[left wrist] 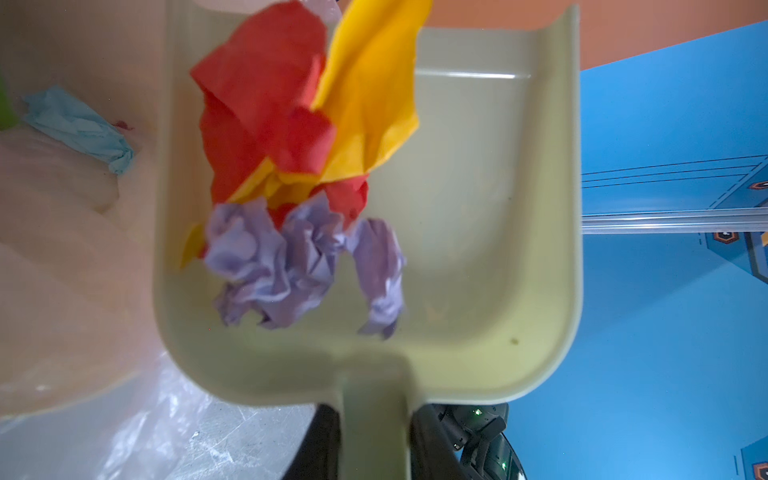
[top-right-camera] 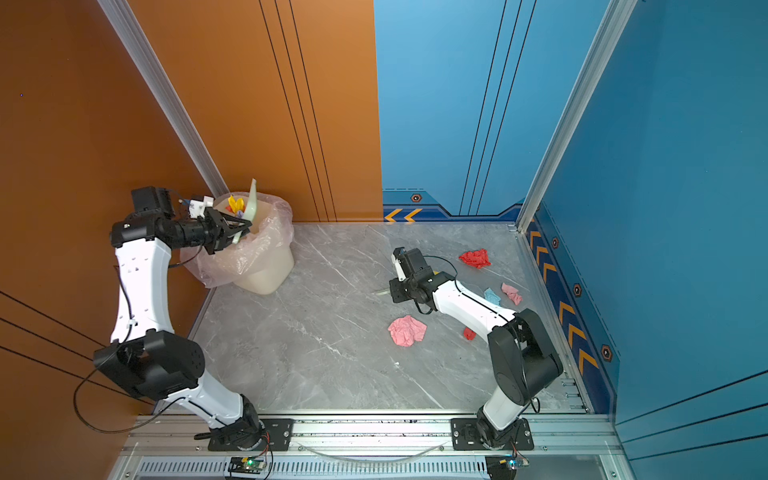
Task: Sweep away the paper scraps from the table
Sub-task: 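Tilt the dustpan over the bin with the left gripper to empty it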
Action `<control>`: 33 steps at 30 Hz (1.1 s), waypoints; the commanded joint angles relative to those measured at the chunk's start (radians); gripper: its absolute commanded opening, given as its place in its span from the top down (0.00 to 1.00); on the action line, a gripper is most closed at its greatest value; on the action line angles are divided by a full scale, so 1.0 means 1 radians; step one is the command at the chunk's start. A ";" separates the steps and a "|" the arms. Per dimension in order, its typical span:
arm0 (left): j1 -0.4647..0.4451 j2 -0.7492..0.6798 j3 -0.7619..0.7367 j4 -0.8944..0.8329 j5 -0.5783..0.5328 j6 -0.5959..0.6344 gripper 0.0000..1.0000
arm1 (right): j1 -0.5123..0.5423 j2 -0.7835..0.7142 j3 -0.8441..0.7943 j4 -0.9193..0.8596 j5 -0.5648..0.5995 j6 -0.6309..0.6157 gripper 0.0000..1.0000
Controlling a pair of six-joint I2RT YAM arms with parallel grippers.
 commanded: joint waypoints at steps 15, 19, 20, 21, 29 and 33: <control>0.014 -0.008 -0.082 0.241 0.144 -0.261 1.00 | 0.021 -0.036 -0.006 0.001 -0.021 -0.025 1.00; 0.016 -0.030 -0.139 0.416 0.186 -0.401 1.00 | 0.025 -0.044 -0.015 -0.003 -0.013 -0.028 1.00; 0.016 -0.035 -0.159 0.470 0.193 -0.443 1.00 | 0.024 -0.047 -0.018 -0.003 -0.014 -0.029 1.00; 0.018 -0.038 -0.175 0.510 0.200 -0.479 1.00 | 0.026 -0.048 -0.020 -0.002 -0.013 -0.029 1.00; 0.020 -0.041 -0.206 0.636 0.217 -0.585 1.00 | 0.026 -0.063 -0.036 -0.003 -0.007 -0.029 1.00; 0.022 -0.048 -0.205 0.648 0.220 -0.594 1.00 | 0.027 -0.070 -0.036 -0.004 -0.002 -0.027 1.00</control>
